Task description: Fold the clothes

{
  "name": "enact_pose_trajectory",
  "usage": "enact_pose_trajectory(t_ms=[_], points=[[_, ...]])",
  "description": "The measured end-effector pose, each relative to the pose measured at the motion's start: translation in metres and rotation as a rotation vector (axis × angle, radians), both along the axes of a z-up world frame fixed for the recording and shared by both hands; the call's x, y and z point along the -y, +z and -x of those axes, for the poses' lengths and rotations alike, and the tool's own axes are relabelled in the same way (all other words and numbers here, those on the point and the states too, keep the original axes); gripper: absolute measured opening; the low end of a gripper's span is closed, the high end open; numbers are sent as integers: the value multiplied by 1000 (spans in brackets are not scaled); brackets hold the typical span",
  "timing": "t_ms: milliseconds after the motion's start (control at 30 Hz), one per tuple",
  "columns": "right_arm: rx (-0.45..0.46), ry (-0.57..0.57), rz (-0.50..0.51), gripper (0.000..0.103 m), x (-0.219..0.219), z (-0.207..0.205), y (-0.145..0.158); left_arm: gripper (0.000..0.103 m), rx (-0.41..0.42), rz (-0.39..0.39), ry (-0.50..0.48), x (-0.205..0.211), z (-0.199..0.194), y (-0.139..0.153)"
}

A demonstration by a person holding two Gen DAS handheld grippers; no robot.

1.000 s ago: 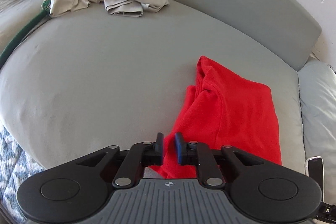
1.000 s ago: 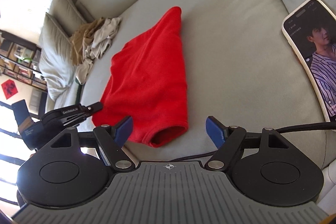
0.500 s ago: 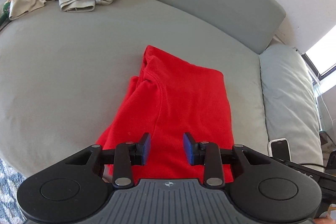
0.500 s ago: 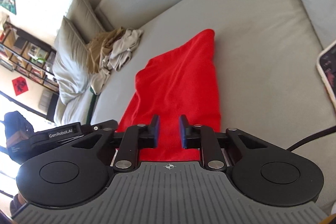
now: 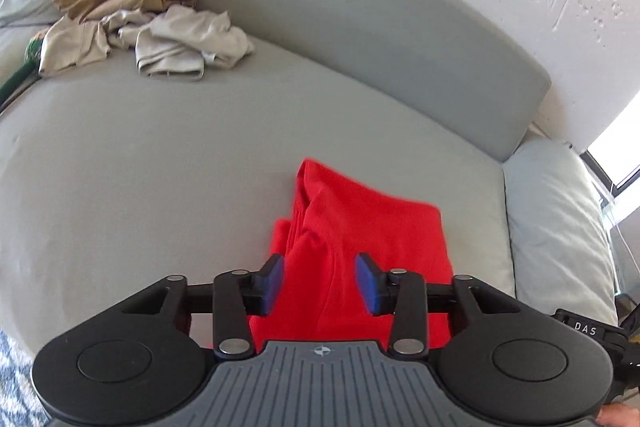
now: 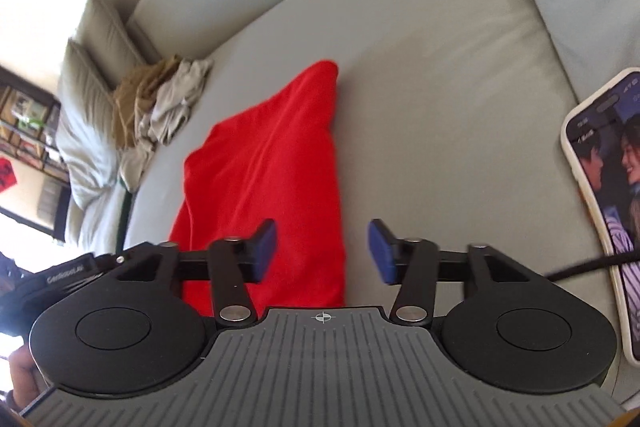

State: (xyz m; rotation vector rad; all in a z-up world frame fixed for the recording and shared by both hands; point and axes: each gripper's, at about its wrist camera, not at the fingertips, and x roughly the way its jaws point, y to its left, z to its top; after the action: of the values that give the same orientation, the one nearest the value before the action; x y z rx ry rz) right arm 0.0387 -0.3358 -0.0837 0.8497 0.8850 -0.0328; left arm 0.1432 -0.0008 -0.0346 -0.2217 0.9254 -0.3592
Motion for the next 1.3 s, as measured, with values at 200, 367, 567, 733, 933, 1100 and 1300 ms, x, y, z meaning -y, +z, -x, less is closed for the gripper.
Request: enact_pose_trajectory(t_ms=[200, 367, 567, 733, 933, 1100, 1300], points=[[14, -142, -178, 55, 38, -42, -32, 45, -171, 57, 59, 15, -91, -23], [33, -152, -238, 51, 48, -78, -54, 45, -234, 71, 56, 31, -138, -54], [78, -105, -320, 49, 48, -124, -71, 37, -249, 97, -4, 40, -162, -82], [73, -11, -188, 9, 28, -152, -69, 6, -155, 85, -35, 46, -161, -87], [73, -53, -104, 7, 24, -152, -77, 29, -150, 28, 16, 47, -160, -93], [31, -48, -63, 47, 35, -131, -46, 39, -80, -12, 53, 27, -141, -38], [73, -37, -40, 58, 33, -62, 5, 40, -97, 53, -64, 19, -71, 15]])
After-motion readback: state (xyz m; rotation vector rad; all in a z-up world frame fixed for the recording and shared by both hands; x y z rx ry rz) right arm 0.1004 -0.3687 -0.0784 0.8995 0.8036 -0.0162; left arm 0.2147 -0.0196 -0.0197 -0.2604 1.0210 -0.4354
